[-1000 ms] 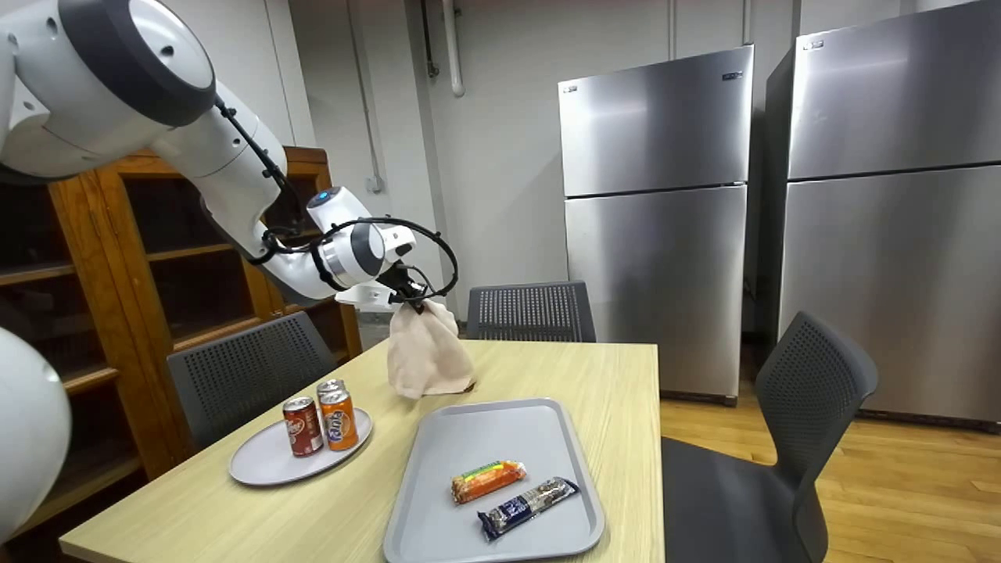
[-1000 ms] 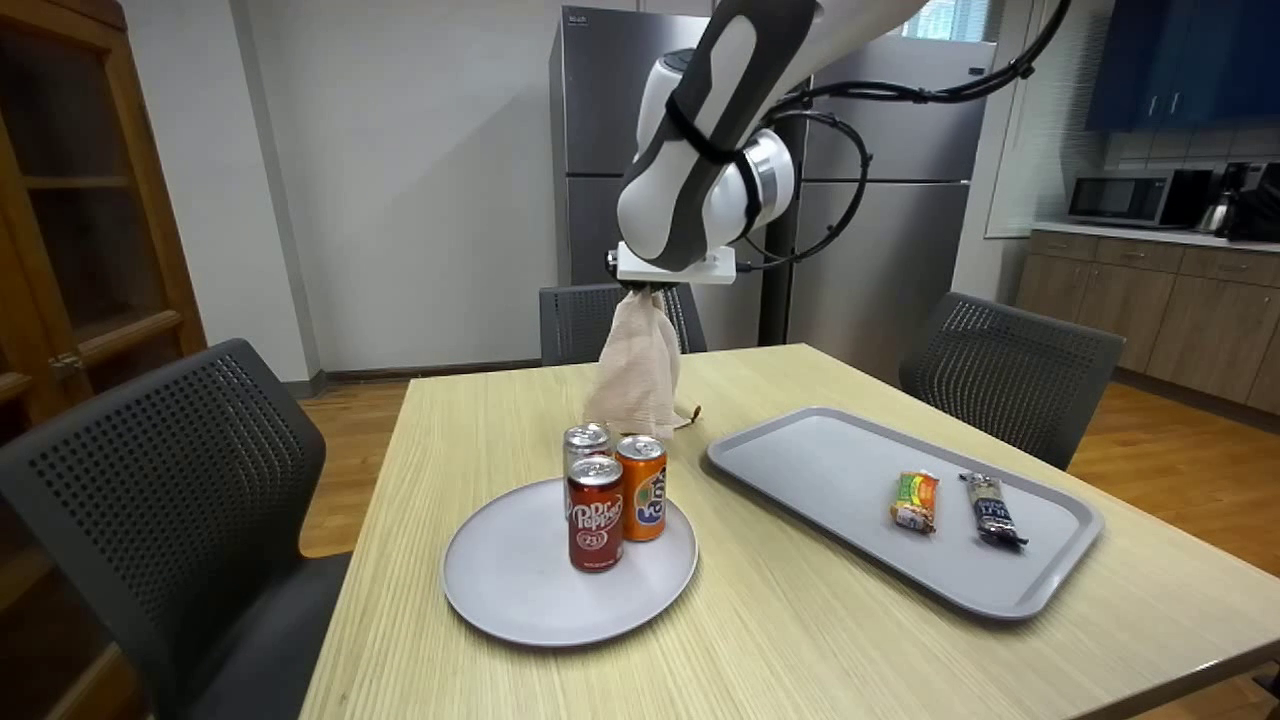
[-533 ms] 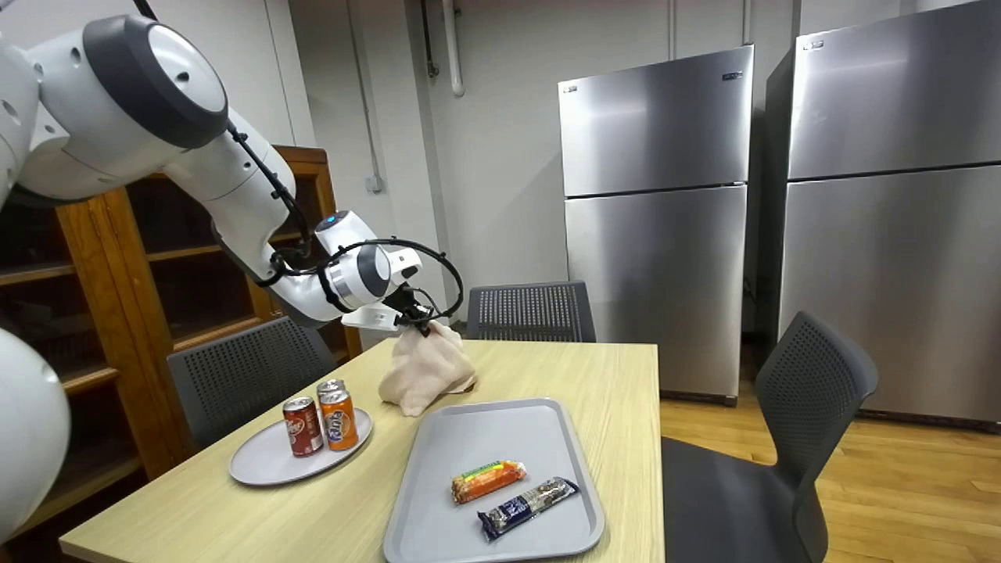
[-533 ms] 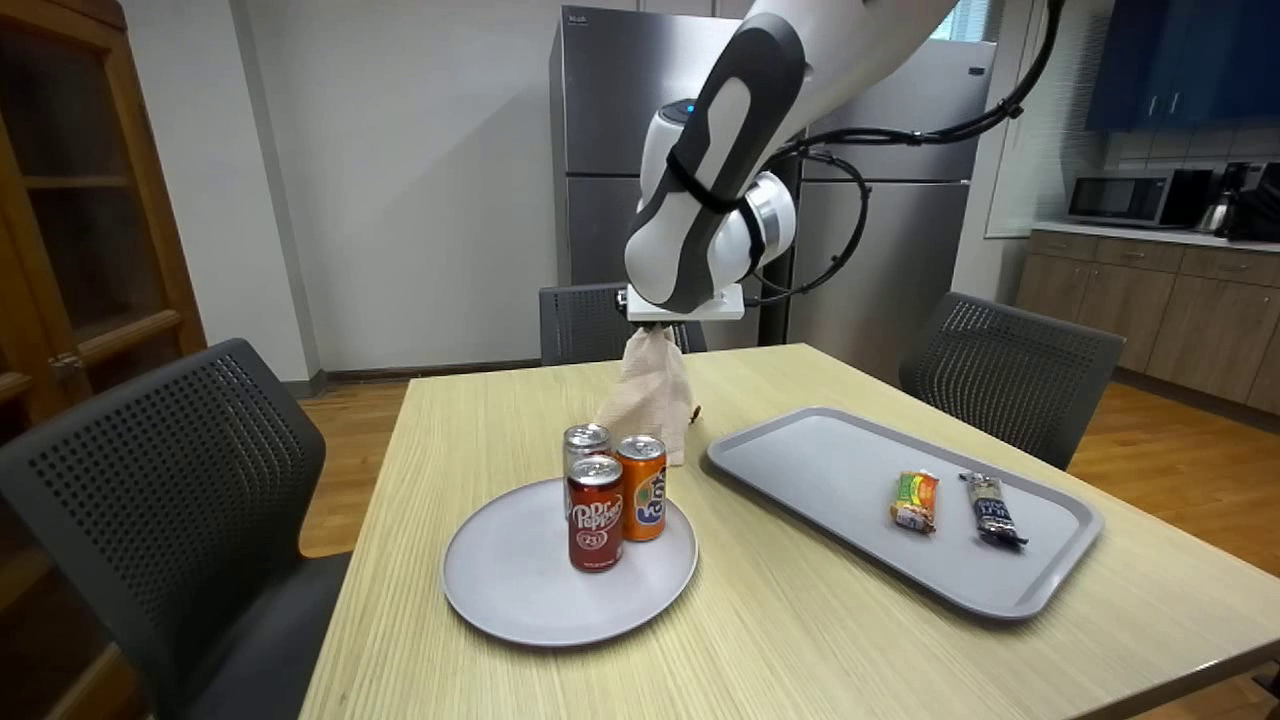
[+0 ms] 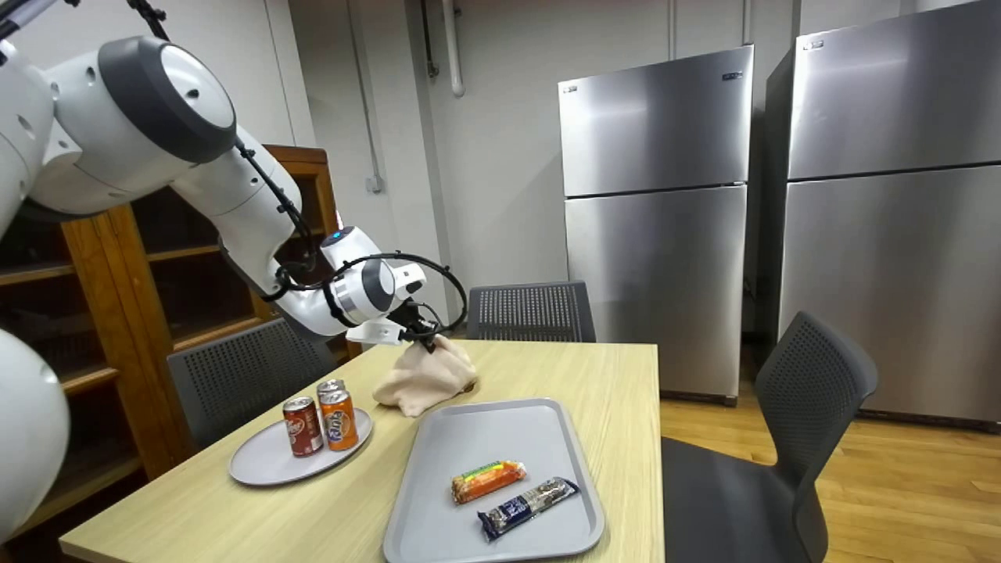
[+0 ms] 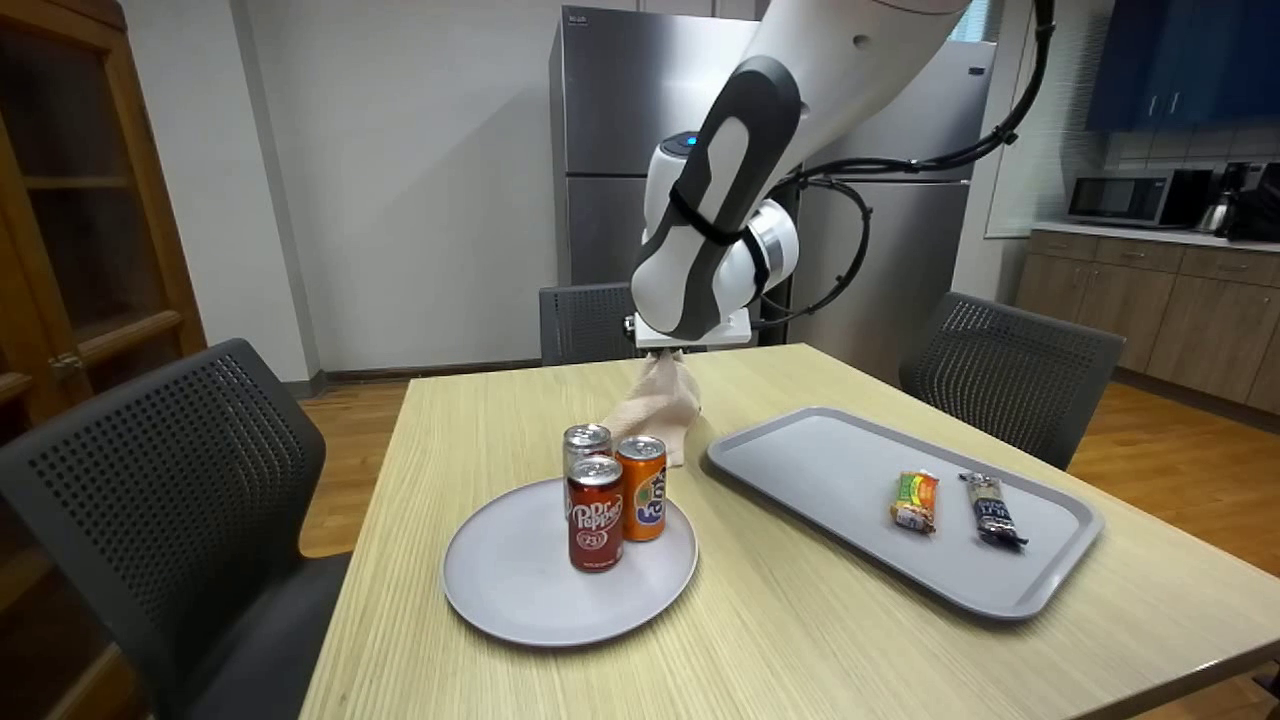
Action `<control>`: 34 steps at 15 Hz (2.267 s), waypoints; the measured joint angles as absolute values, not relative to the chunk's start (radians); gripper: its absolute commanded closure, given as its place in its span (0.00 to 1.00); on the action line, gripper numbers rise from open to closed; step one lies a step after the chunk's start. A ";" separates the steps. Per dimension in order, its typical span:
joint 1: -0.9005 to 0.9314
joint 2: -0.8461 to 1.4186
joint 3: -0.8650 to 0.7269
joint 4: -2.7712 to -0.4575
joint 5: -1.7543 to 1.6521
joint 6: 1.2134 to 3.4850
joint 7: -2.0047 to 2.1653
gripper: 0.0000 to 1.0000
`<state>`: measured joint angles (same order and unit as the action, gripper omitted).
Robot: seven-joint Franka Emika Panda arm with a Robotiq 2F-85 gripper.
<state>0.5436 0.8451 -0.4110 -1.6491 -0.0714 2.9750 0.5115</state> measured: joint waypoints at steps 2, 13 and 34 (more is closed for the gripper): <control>0.544 0.845 -0.415 -1.649 -0.071 2.975 0.512 0.44; 0.544 0.810 -0.453 -1.701 -0.071 2.975 0.510 0.00; 0.661 0.594 -0.584 -2.141 -0.072 2.972 0.577 0.00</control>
